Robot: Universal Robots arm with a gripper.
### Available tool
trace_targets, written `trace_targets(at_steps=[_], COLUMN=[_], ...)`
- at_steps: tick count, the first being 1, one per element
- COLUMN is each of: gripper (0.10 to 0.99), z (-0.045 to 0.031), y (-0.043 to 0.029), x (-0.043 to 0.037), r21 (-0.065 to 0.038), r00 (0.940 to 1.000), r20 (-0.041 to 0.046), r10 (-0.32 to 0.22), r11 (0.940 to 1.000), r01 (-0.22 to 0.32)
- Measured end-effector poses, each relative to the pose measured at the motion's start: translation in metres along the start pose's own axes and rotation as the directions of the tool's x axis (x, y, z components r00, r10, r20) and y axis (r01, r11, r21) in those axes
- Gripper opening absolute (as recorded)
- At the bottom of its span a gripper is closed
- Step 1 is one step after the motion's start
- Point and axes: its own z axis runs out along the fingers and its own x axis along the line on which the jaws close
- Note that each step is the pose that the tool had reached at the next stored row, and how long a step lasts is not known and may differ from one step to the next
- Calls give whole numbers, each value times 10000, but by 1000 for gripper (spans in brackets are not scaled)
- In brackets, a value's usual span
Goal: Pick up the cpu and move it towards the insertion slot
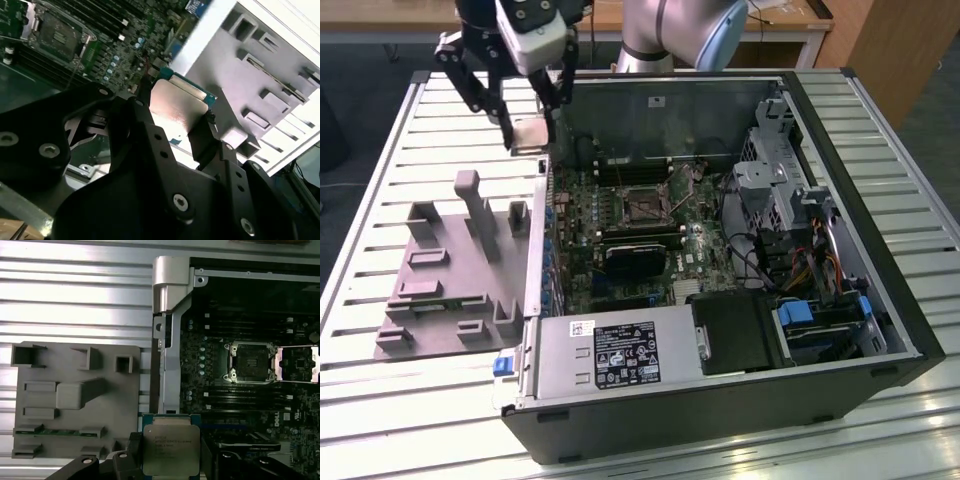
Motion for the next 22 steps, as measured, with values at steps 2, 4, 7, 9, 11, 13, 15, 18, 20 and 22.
trace_targets(at_steps=[2, 4, 7, 9, 11, 13, 15, 18, 20, 22], gripper=[545, 545, 545, 545, 545, 545, 545, 545, 545, 545], z=[4, 7, 12, 16, 19, 23, 26, 32, 36, 41], y=[-1, -3, -5, -7, -8, -10, -12, -14, -16, -17], x=[-91, -181, -318, -409, -498, -592, -682, -817, -909, -999], r21=[-1, 0, -1, -1, -1, -1, 0, -1, -1, -1], r00=[10000, 10000, 10000, 10000, 10000, 10000, 10000, 10000, 10000, 10000], r20=[-1, -2, -4, -5, -7, -8, -9, -9, -11, -12], r10=[2, 0, 2, 0, 1, 2, 0, 1, 2, 0], r11=[10000, 10000, 10000, 10000, 10000, 10000, 10000, 10000, 10000, 10000], r01=[-2, 0, -2, 0, -1, -2, 0, -1, -2, 0])
